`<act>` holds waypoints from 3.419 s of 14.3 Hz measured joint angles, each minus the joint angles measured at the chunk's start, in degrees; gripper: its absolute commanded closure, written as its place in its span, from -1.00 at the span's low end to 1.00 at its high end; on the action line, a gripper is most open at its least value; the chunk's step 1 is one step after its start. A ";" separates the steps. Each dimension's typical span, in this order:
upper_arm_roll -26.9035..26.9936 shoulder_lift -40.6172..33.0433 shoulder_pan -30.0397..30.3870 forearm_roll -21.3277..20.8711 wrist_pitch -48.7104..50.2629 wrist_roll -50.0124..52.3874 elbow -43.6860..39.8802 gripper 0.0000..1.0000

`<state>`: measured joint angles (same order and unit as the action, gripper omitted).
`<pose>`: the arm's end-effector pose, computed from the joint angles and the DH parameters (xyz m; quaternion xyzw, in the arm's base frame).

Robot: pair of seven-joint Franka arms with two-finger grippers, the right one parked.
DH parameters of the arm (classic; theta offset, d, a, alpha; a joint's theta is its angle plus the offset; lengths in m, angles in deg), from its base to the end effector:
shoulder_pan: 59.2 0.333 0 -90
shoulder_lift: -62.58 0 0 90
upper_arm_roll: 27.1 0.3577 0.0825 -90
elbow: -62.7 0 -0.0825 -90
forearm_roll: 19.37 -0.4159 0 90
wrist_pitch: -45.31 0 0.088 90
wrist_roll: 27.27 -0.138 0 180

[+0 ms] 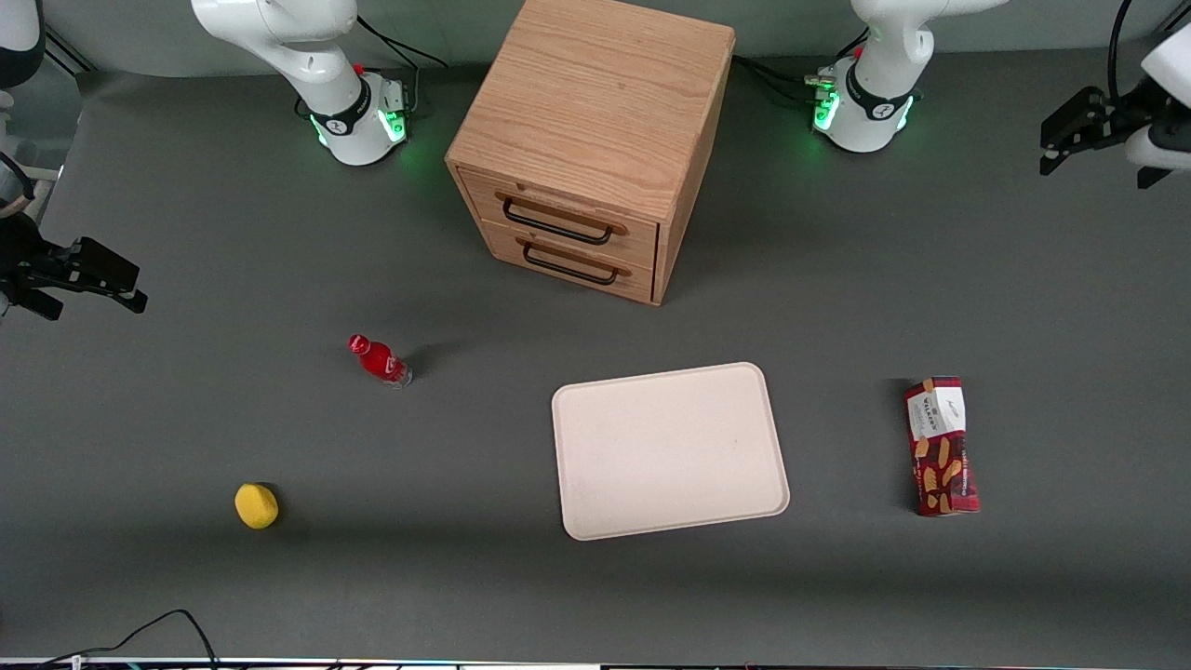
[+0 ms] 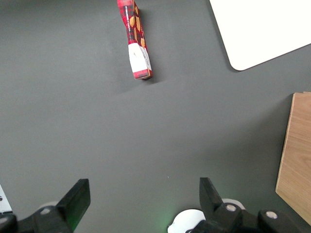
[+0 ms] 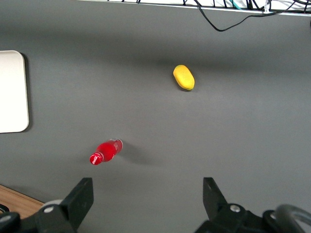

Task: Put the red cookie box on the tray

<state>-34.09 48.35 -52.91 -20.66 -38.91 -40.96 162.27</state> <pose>0.4857 -0.0111 0.6754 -0.9921 0.1222 0.0136 0.0248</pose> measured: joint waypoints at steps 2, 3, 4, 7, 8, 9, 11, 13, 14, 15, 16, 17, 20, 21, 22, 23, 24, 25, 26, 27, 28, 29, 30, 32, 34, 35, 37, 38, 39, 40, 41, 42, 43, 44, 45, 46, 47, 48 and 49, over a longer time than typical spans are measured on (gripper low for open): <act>0.18 -0.14 0.00 0.17 0.39 -1.15 0.15 -1.00; 0.47 -0.14 0.00 0.34 0.53 -1.91 0.15 -1.00; 0.76 -0.14 0.01 0.41 0.56 -2.42 0.14 -1.00; 1.20 -0.14 0.03 0.53 0.56 -2.89 0.03 -1.00; 1.31 -0.14 0.03 0.55 0.56 -2.99 -0.06 -1.00; 1.38 -0.14 0.04 0.57 0.56 -3.06 -0.14 -1.00; 1.44 -0.14 0.04 0.60 0.56 -3.12 -0.23 -1.00; 1.44 -0.02 0.04 0.63 0.53 -3.13 -0.24 -1.00; 1.44 0.28 0.04 0.64 0.33 -3.13 -0.24 -1.00; 1.45 0.97 0.04 0.65 -0.20 -3.13 -0.27 -1.00; 1.46 2.24 0.05 0.65 -1.46 -3.13 -0.35 -1.00; 1.48 4.18 0.06 0.66 -3.39 -3.13 -0.50 -1.00; 1.55 13.25 0.12 0.64 -11.84 -3.12 -1.33 -1.00; 1.59 16.80 0.15 0.62 -15.36 -3.12 -1.46 -1.00; 1.65 20.43 0.19 0.61 -18.98 -2.97 -1.63 -1.00; 1.72 24.30 0.25 0.61 -22.76 -2.43 -1.86 -1.00; 1.77 27.74 0.30 0.51 -26.20 -1.61 -2.06 -1.00; 1.83 30.97 0.32 0.36 -29.51 -0.54 -2.22 -1.00; 1.89 33.88 0.35 0.25 -32.70 0.65 -2.40 -1.00; 1.93 36.47 0.36 0.21 -35.81 1.69 -2.59 -1.00; 1.94 38.87 0.36 0.17 -39.00 2.50 -2.70 -1.00; 1.95 41.12 0.36 0.17 -42.02 3.08 -2.76 -1.00; 1.94 43.15 0.36 0.14 -44.75 3.63 -2.79 -1.00; 1.93 46.75 0.36 -0.03 -49.32 4.27 -2.98 -1.00; 1.93 49.37 0.36 -0.12 -52.69 4.45 -3.29 -1.00; 1.93 50.42 0.36 -0.14 -54.06 4.47 -3.43 -0.80; 1.92 51.76 0.35 -0.15 -55.32 4.48 -3.54 0.21; 1.92 52.04 0.35 -0.16 -55.36 4.48 -3.63 0.62; 1.92 52.09 0.35 -0.22 -55.36 4.49 -3.66 1.00; 1.92 52.09 0.35 -0.49 -55.36 4.49 -3.73 1.00; 1.92 52.09 0.35 -0.88 -55.36 4.51 -3.77 1.00; 1.96 52.09 0.35 -1.11 -55.35 4.54 -3.80 1.00; 2.03 52.09 0.36 -1.24 -55.35 4.56 -3.86 1.00; 2.15 52.09 0.36 -1.38 -55.35 4.57 -3.99 1.00; 2.27 52.04 0.37 -1.54 -55.34 4.57 -4.18 1.00; 2.30 51.86 0.36 -1.60 -55.33 4.57 -4.43 1.00; 2.27 51.19 0.31 -1.63 -54.81 4.62 -5.25 1.00; 2.22 50.21 0.25 -1.64 -53.75 5.14 -5.75 1.00; 2.10 48.77 0.06 -1.67 -51.46 6.53 -6.35 1.00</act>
<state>-31.99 97.13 -52.86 -22.33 -90.36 -34.43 155.92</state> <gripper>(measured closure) 0.921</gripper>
